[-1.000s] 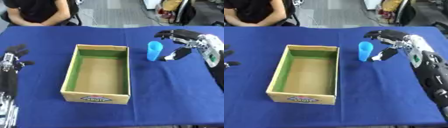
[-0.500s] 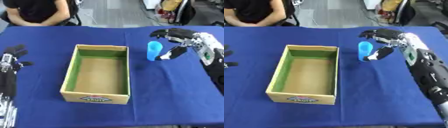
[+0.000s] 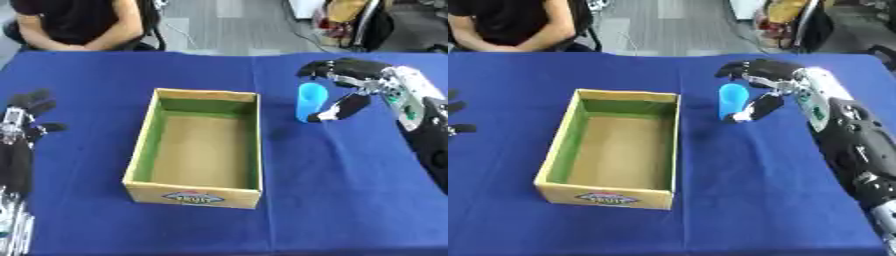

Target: Pick up objects on the table and place them in the box.

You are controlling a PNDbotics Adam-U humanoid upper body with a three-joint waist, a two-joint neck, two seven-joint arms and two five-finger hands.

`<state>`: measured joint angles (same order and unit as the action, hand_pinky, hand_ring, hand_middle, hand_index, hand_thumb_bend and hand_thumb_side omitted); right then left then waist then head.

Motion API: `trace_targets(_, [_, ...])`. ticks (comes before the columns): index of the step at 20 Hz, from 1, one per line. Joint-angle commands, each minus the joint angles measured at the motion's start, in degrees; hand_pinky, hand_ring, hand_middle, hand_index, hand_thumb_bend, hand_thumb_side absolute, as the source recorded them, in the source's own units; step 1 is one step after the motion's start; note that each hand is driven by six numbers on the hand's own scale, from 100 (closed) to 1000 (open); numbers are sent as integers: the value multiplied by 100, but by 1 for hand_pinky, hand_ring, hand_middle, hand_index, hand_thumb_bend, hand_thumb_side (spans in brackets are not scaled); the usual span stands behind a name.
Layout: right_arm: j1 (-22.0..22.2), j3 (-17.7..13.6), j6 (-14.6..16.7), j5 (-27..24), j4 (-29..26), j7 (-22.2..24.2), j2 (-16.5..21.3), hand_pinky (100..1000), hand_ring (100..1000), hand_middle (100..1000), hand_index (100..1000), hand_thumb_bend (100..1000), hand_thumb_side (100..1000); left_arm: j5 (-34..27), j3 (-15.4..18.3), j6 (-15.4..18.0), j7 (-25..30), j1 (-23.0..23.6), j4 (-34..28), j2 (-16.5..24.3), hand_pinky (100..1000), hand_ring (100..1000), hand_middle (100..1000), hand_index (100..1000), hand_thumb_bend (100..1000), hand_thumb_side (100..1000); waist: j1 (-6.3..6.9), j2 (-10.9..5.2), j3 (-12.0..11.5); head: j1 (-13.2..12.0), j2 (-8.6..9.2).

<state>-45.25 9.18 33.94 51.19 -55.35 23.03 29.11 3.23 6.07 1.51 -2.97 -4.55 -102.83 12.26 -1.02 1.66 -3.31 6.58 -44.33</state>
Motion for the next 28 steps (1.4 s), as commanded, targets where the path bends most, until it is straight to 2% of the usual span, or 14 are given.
trace_targets(1, [-129, -97, -42, -137, 136, -6, 100, 815, 781, 906, 962, 569, 641, 24, -23, 23, 22, -63, -79, 109, 624, 846, 856, 823, 424, 1000, 6, -46, -16, 68, 21])
trace_targets(16, [-265, -242, -83, -131, 628, -88, -3, 812, 761, 881, 947, 552, 632, 20, -43, 27, 45, -82, -75, 106, 623, 847, 856, 821, 428, 1000, 29, 11, -40, 81, 21])
trace_targets(28, [-447, -376, -57, 143, 1062, -357, -87, 806, 752, 872, 940, 556, 626, 11, -66, 33, 66, -115, -82, 88, 623, 848, 857, 819, 434, 1000, 48, 73, -106, 127, 21])
